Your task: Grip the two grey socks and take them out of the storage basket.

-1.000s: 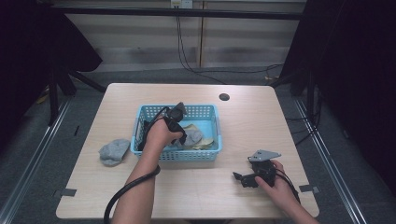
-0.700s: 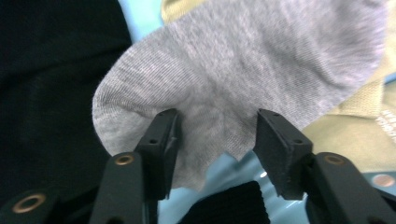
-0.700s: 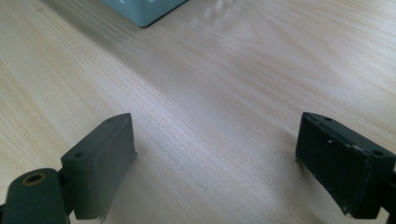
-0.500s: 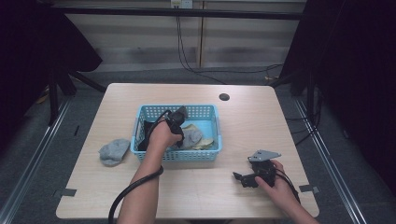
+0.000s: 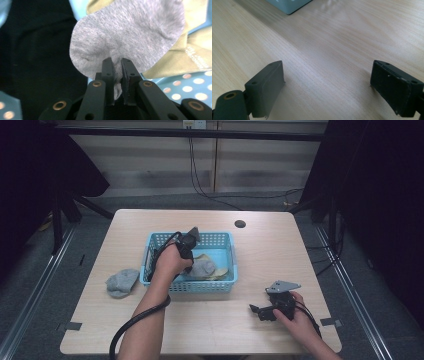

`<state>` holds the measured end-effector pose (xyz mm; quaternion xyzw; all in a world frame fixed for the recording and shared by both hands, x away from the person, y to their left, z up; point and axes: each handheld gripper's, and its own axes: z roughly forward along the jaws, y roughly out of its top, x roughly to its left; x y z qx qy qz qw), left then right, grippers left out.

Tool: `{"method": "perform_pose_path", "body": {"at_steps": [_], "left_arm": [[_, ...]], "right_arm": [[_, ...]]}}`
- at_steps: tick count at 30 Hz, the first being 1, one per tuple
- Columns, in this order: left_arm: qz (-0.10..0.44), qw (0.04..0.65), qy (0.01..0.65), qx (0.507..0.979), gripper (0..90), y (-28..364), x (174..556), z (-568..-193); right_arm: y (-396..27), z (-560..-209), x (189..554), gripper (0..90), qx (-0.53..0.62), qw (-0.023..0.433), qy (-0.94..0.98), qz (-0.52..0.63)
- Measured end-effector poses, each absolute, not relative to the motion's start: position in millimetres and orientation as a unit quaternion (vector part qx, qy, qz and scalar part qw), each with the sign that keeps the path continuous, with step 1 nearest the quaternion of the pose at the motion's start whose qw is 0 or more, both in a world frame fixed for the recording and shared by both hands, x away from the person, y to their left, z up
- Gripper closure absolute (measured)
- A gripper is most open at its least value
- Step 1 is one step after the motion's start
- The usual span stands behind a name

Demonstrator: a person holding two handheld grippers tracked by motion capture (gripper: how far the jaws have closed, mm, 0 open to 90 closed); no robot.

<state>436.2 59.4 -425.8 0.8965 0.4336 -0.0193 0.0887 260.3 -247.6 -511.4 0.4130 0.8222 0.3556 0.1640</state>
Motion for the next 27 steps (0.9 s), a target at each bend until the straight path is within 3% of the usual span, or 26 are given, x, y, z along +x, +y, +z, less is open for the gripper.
{"method": "perform_pose_path", "body": {"at_steps": [27], "left_arm": [[0.005, 0.085, 0.429, 0.899, 81.8, 63.7, 435.8, -372.6]], "right_arm": [[-247.6, -511.2, 260.2, 11.1, 0.414, 0.164, 0.822, 0.355]]}}
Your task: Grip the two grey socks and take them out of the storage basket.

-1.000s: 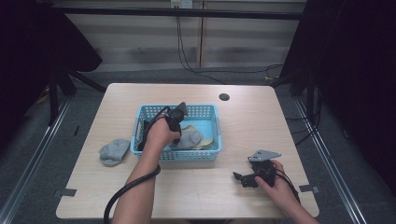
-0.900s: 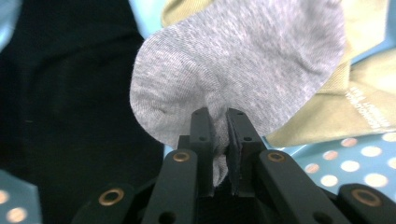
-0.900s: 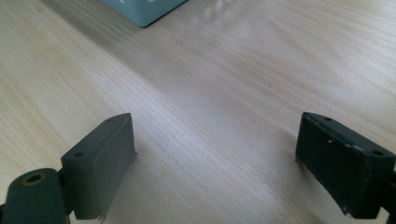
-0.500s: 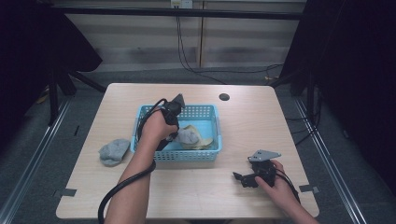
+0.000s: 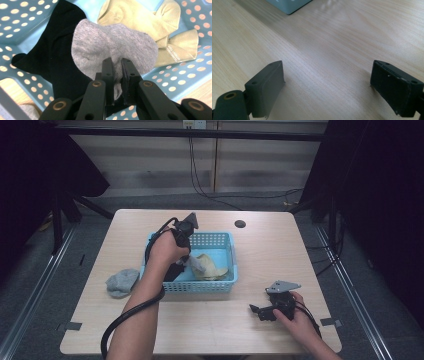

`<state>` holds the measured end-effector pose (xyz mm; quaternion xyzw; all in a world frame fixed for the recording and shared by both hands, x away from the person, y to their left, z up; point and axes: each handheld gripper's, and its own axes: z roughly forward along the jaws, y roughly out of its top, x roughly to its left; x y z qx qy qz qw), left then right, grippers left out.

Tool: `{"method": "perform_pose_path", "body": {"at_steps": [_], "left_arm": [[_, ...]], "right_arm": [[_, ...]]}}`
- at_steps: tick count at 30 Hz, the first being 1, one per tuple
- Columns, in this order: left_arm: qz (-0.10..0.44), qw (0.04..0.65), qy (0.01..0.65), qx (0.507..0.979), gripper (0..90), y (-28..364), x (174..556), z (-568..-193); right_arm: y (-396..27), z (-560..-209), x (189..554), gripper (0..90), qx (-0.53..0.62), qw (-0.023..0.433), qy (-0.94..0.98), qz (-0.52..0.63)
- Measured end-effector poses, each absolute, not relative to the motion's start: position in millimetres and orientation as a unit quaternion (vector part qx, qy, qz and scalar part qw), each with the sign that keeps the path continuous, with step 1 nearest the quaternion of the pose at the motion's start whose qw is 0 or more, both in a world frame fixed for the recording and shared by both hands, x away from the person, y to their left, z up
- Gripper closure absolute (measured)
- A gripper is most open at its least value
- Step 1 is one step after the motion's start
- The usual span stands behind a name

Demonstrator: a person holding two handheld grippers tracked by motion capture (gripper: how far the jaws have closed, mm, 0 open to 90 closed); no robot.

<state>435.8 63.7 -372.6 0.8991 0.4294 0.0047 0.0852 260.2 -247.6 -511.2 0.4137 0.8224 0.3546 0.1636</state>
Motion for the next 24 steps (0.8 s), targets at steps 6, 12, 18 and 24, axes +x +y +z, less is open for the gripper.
{"method": "perform_pose_path", "body": {"at_steps": [6, 12, 18, 24], "left_arm": [[0.006, 0.086, 0.43, 0.899, 81.8, 68.2, 436.7, -361.4], [0.007, 0.081, 0.438, 0.895, 81.8, 77.3, 435.6, -352.0], [0.006, 0.078, 0.44, 0.895, 81.8, 85.4, 434.1, -346.9], [0.004, 0.076, 0.444, 0.893, 81.8, 93.4, 434.2, -339.6]], "right_arm": [[-247.6, -511.3, 260.3, 11.1, 0.413, 0.164, 0.822, 0.355], [-247.7, -511.3, 260.3, 11.1, 0.413, 0.163, 0.823, 0.355], [-247.8, -511.2, 260.3, 11.1, 0.413, 0.164, 0.823, 0.354], [-247.7, -511.1, 260.3, 11.1, 0.413, 0.164, 0.823, 0.354]]}}
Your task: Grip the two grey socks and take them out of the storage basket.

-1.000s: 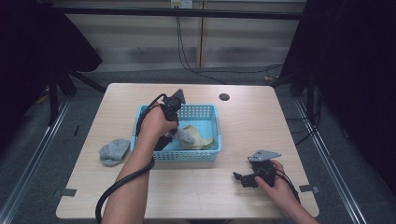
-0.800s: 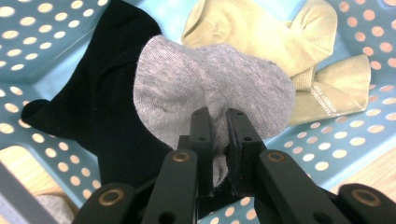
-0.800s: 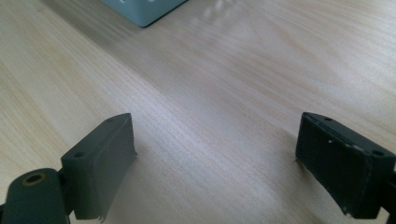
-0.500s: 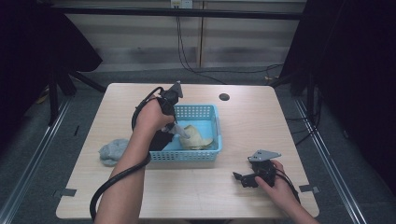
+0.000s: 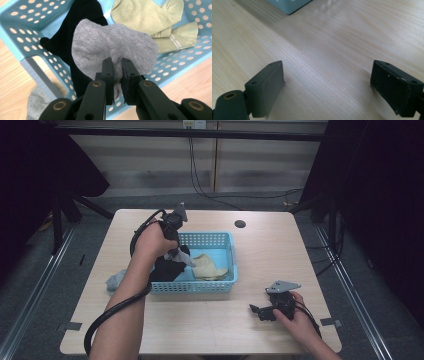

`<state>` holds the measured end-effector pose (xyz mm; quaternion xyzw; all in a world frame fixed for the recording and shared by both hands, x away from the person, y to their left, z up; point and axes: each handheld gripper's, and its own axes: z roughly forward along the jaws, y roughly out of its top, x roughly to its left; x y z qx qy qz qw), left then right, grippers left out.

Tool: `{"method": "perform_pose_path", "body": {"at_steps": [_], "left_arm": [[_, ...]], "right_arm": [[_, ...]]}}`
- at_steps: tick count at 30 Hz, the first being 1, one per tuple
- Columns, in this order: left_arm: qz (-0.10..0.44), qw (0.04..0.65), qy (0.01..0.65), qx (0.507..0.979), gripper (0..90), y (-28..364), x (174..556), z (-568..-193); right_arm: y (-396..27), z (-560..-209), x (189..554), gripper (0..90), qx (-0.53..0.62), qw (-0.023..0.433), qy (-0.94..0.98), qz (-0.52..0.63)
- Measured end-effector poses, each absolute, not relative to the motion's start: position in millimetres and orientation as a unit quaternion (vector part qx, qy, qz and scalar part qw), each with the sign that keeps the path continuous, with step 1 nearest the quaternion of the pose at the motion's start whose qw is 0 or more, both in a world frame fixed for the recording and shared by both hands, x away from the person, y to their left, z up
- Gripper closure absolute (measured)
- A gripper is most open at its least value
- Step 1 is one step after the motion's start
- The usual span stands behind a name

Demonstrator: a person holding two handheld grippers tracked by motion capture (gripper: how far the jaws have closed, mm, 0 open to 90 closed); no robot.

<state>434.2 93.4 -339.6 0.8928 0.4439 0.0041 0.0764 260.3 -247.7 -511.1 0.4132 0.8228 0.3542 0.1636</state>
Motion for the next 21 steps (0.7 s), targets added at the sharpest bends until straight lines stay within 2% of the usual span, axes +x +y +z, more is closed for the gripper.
{"method": "perform_pose_path", "body": {"at_steps": [21], "left_arm": [[0.027, 0.095, 0.471, 0.876, 81.8, 131.3, 429.5, -297.2]], "right_arm": [[-247.7, -511.2, 260.3, 11.1, 0.413, 0.164, 0.823, 0.354]]}}
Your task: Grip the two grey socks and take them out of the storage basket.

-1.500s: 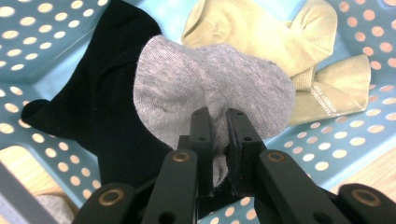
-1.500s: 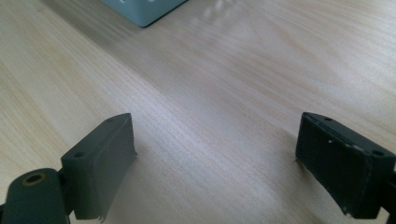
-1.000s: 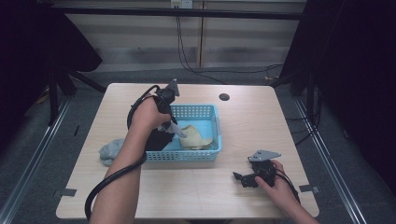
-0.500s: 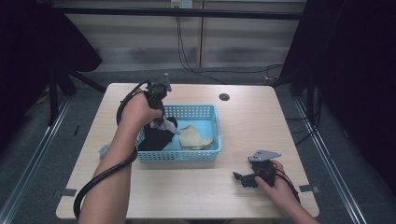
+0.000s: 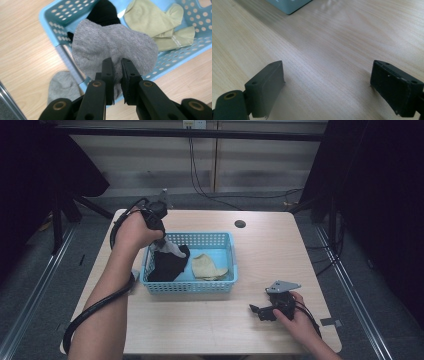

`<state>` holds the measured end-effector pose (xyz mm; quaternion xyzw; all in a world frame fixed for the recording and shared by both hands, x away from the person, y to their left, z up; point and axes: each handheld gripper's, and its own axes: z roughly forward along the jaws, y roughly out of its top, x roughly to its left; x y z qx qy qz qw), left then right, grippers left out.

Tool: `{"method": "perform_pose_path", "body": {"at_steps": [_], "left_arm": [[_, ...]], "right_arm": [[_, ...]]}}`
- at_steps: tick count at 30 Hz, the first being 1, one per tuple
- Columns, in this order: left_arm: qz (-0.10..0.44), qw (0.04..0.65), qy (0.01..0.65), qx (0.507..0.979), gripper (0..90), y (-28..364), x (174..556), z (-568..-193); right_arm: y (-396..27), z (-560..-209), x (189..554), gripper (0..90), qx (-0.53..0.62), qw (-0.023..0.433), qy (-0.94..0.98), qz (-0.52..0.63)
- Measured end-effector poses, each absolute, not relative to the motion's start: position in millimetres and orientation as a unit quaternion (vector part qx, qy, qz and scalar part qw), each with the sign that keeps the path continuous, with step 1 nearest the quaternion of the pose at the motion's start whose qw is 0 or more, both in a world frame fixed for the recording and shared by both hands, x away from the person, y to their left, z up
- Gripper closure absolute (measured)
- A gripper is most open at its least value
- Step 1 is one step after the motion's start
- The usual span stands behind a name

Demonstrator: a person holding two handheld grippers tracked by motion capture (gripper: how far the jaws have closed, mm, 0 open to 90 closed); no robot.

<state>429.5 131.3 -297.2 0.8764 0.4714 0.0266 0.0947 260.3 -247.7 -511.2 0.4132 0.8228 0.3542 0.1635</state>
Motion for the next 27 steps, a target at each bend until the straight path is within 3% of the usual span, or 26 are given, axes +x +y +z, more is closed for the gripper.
{"method": "perform_pose_path", "body": {"at_steps": [10, 27], "left_arm": [[0.038, 0.107, 0.507, 0.855, 81.7, 170.1, 424.0, -286.8], [0.045, 0.117, 0.574, 0.809, 80.8, 248.9, 408.0, -306.6]], "right_arm": [[-247.7, -511.2, 260.3, 11.1, 0.413, 0.164, 0.823, 0.354], [-247.7, -511.2, 260.3, 11.1, 0.413, 0.164, 0.823, 0.354]]}}
